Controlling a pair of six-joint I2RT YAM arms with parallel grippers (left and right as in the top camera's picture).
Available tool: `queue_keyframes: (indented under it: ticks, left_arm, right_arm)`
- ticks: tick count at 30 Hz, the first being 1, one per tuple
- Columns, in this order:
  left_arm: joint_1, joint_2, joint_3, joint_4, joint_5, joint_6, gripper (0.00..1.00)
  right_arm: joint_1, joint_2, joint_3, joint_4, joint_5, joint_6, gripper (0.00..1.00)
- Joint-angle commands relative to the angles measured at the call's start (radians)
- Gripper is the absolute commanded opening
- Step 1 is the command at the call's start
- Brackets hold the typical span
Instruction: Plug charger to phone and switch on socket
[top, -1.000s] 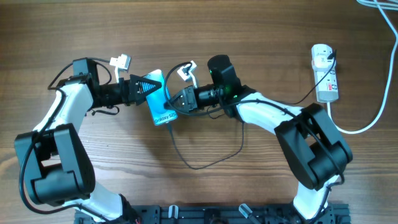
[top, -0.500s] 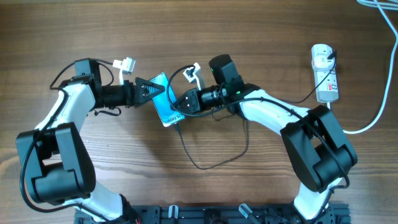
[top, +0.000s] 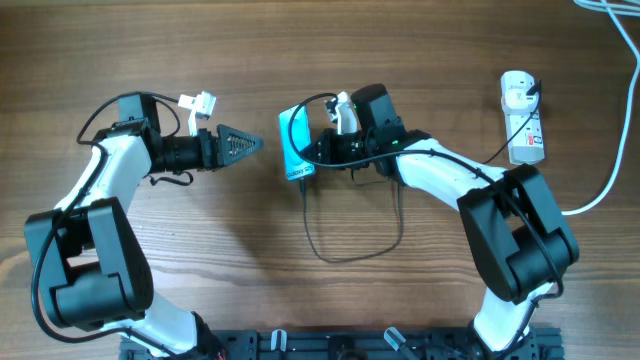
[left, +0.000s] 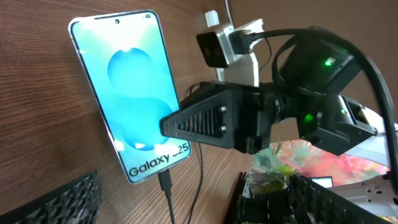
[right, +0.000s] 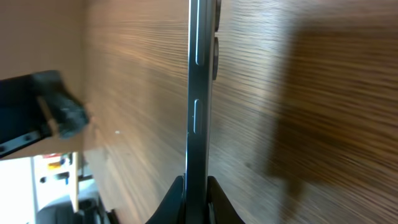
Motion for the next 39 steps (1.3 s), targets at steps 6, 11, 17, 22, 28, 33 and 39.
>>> queue_keyframes:
  ticks: [6,11,17,22,28,33,39]
  left_arm:
    - [0.005,-0.016,0.008,0.004,-0.018,0.008,1.00]
    - [0.005,-0.016,0.008,0.004,-0.018,0.008,1.00]
    - [0.005,-0.016,0.008,0.004,-0.018,0.008,1.00]
    - [0.005,-0.016,0.008,0.004,-0.018,0.008,1.00]
    - [0.005,-0.016,0.008,0.004,-0.018,0.008,1.00]
    - [0.005,-0.016,0.008,0.003,-0.018,0.008,1.00]
    - [0.005,-0.016,0.008,0.004,-0.018,0.008,1.00]
  right_arm:
    - [-0.004,0.006,-0.006,-0.196,0.176,-0.155,0.05]
    - [-0.004,0.006,-0.006,-0.229,0.185,-0.161,0.06]
    - [-0.003,0.006,-0.006,-0.235,0.225,-0.160,0.13]
    - [-0.003,0.006,-0.006,-0.235,0.225,-0.160,0.28]
    - [-0.003,0.006,-0.006,-0.235,0.225,-0.160,0.45]
    - [-0.003,0.006,-0.006,-0.236,0.225,-0.160,0.53]
    - [-0.003,0.006,-0.006,-0.236,0.225,-0.160,0.62]
